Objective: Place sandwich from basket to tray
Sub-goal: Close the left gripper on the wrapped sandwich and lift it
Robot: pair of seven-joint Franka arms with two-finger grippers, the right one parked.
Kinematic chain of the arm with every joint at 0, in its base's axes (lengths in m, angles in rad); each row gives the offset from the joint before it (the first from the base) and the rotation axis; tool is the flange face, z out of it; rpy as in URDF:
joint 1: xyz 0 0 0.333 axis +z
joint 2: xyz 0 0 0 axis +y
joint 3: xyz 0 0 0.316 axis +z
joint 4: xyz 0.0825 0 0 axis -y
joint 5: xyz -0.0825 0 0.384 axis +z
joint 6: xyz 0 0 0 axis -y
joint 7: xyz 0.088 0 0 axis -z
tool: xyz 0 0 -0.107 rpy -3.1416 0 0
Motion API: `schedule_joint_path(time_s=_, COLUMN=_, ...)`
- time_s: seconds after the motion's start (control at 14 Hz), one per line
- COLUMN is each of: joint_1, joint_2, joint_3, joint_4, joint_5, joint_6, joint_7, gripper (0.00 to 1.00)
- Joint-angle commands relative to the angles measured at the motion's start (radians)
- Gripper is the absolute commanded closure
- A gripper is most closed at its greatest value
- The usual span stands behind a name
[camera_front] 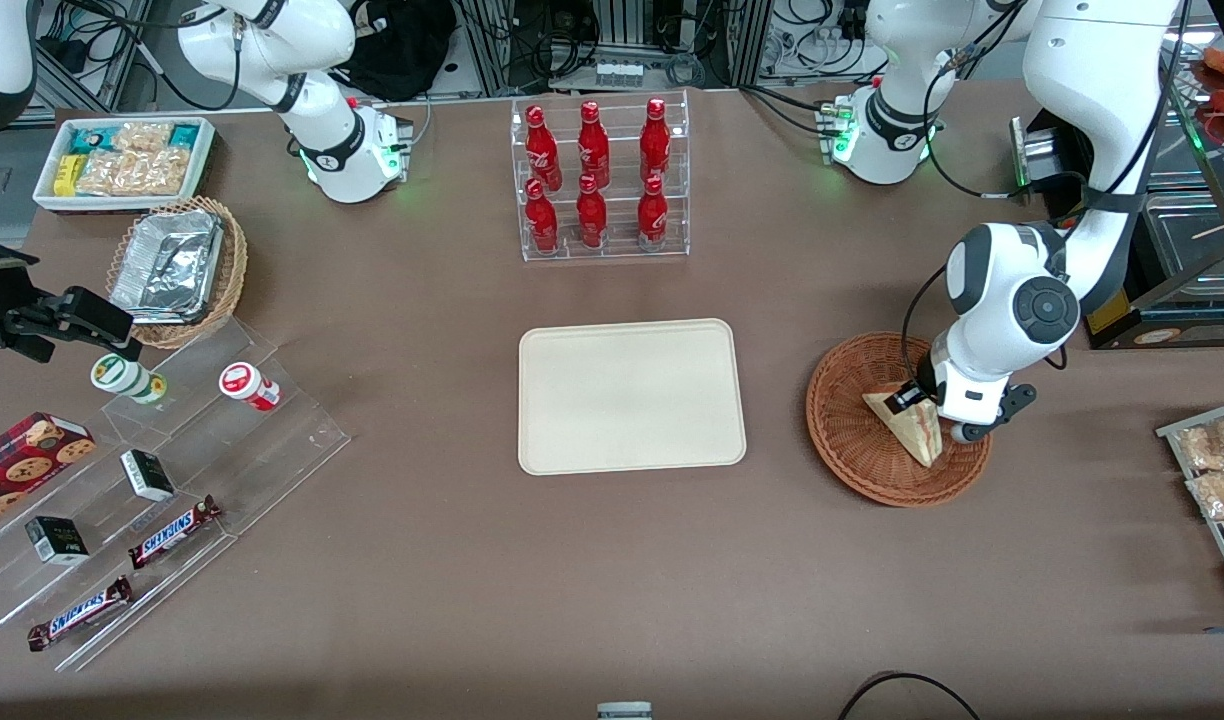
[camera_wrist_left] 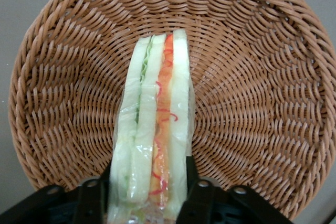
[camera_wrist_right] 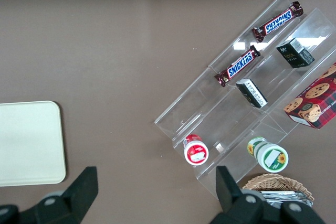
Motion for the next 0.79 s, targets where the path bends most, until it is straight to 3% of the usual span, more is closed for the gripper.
schedule_joint_path(time_s=0.0, joint_1=0.003, joint_2=-0.021, joint_3=-0.004, joint_4=0.038, joint_5=0.016, joint_6=-0.026, joint_7=-0.015, gripper=0.91)
schedule_joint_path(time_s=0.43, joint_1=-0.083, joint_2=-0.040, joint_3=-0.006, joint_4=0.369, joint_5=0.015, joint_6=-0.476, joint_7=-0.054, gripper=0.92)
schedule_joint_path(time_s=0.71, joint_1=-0.243, joint_2=-0.003, joint_3=-0.006, joint_4=0.480, joint_5=0.012, joint_6=-0.510, joint_7=-0.125, gripper=0.91)
